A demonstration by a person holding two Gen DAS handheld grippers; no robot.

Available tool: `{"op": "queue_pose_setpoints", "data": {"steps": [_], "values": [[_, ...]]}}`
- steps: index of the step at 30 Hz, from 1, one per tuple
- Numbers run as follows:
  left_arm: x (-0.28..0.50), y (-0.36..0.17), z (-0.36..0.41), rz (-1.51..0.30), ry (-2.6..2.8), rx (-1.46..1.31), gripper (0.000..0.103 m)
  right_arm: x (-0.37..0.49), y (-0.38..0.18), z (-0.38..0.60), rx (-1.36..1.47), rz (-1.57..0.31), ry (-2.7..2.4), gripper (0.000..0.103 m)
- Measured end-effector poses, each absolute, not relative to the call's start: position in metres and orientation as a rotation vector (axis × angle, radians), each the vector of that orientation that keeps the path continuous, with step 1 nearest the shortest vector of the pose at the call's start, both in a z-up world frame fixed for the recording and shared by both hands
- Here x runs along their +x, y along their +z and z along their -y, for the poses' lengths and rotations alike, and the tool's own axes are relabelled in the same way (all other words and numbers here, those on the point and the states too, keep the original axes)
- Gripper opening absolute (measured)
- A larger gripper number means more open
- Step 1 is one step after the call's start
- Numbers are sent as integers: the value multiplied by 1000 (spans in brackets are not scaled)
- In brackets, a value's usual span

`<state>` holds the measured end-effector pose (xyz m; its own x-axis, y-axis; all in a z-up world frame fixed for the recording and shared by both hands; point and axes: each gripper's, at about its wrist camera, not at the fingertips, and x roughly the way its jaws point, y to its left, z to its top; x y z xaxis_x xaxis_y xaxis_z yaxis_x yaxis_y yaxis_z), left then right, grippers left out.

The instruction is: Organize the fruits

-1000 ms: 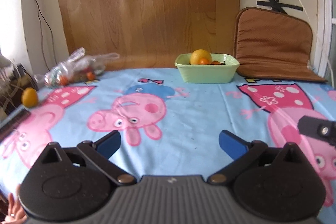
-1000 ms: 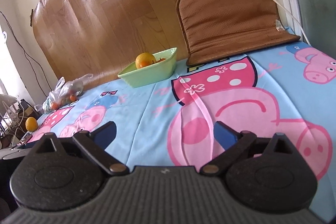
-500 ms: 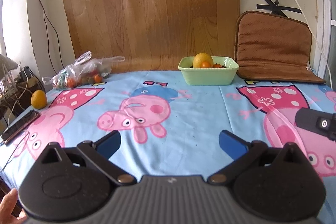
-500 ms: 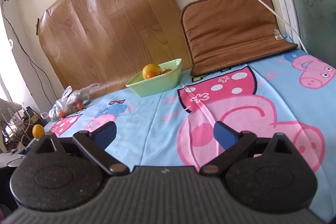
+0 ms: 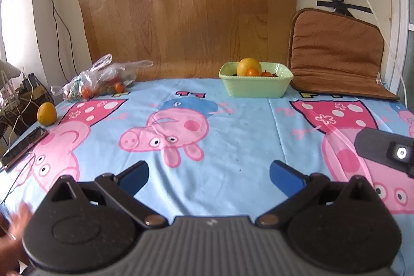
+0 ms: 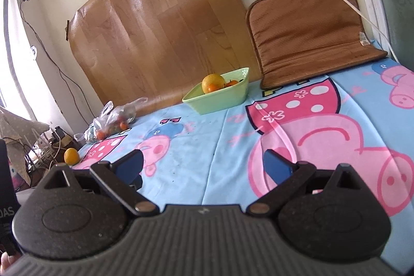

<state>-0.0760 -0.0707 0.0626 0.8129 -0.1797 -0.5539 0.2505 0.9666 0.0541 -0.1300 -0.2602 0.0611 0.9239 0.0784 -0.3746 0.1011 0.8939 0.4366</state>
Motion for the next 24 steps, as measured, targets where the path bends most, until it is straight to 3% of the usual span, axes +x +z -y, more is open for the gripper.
{"op": "queue_pose_setpoints", "data": {"steps": [24], "values": [[-68, 48, 75, -637, -201, 150, 103, -128, 54, 258, 476, -423, 7, 100]]}}
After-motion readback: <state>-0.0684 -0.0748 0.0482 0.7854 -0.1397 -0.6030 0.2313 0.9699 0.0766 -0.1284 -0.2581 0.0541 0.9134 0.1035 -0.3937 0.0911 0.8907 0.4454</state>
